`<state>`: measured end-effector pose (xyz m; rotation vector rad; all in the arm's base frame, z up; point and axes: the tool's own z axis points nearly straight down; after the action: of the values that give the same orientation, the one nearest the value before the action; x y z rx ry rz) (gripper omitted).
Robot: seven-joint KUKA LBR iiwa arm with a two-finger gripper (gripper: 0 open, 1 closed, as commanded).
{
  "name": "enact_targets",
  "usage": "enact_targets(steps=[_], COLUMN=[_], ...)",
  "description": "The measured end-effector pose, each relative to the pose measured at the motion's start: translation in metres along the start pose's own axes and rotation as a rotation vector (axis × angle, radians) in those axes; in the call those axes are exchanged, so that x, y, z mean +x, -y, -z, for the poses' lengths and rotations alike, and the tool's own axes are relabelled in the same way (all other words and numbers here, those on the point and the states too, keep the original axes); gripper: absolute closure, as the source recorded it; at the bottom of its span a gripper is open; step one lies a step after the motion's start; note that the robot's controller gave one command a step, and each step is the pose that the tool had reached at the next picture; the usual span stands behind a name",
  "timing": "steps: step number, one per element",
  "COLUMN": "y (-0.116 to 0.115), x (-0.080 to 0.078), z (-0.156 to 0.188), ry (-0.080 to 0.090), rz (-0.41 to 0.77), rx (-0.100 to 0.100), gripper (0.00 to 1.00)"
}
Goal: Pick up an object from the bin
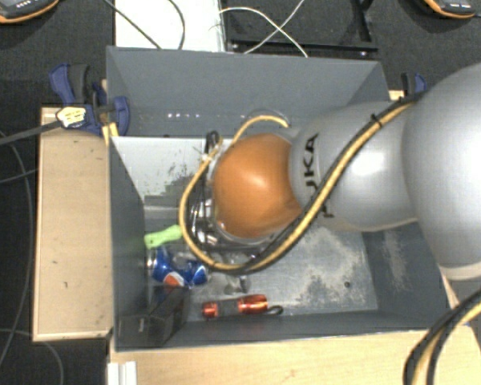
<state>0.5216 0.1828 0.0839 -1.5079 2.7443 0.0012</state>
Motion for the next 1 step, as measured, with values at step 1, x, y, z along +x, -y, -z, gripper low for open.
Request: enact_targets(steps=[1], y=[-0.0331], x=[0.0074], z=[0.0139], ry=[0.001], rz=[-0.057], rx=[0.003], gripper=[0.00])
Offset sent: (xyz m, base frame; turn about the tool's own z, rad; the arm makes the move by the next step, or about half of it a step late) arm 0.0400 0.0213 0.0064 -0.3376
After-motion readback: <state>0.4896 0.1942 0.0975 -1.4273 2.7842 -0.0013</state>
